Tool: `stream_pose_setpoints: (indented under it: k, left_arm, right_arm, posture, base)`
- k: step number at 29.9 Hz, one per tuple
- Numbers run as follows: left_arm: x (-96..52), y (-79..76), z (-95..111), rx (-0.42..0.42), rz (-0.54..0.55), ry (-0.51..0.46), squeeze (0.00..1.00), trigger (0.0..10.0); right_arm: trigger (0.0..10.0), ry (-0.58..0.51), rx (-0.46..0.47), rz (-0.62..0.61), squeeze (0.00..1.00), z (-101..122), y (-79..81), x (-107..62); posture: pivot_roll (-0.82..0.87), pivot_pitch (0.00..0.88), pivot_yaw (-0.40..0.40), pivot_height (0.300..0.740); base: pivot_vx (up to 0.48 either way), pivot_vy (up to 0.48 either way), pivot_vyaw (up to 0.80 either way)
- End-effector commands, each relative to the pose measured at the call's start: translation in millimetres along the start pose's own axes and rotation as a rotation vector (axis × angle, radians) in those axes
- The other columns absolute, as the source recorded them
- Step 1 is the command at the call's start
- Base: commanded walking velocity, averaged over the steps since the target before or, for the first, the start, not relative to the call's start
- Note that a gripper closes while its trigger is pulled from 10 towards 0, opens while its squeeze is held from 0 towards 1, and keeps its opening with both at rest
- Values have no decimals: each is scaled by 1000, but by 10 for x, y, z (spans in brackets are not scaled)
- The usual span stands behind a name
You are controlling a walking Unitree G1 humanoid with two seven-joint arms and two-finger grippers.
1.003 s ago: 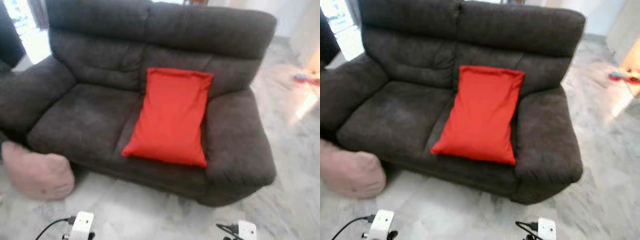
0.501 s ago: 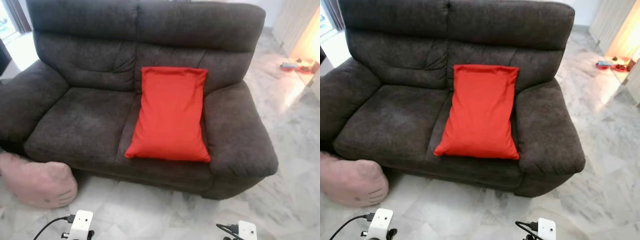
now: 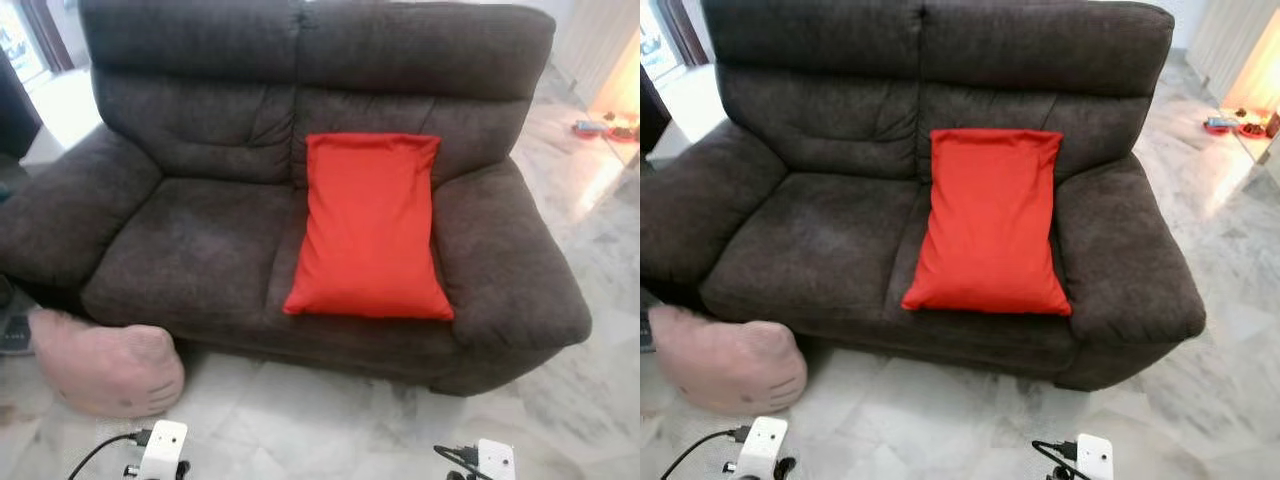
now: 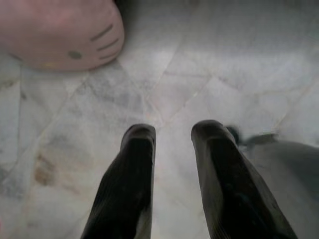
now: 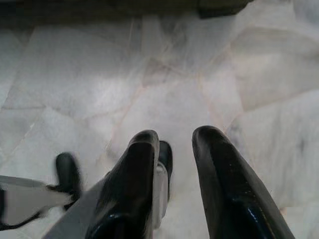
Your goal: Move the pillow to the sofa from floor
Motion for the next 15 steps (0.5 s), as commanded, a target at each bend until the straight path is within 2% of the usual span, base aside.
stream_pose_setpoints:
  k: [1,15]
  left_arm:
    - [-15,82,-43,8,15,14,0,10000]
    - [-14,82,-41,6,14,14,0,10000]
  right_arm:
    - [10000,-13,3,12,0,50,64,16]
    - [10000,-14,4,17,0,52,71,17]
  posture:
    - [75,40,-23,740]
    - [74,48,-20,740]
  base:
    - [0,480,0]
    - [0,480,0]
Point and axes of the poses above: a point about 5 cm out from each wrist's last joint towards the gripper, its own x axis pointing out of the wrist towards the gripper, its own z axis along the axis of the wrist's last joint, y = z × x, the point moved 6 cm from there along x, pointing out of the wrist towards the gripper, and after that the axes turned 7 degrees about -x, right-handed, at the moved point
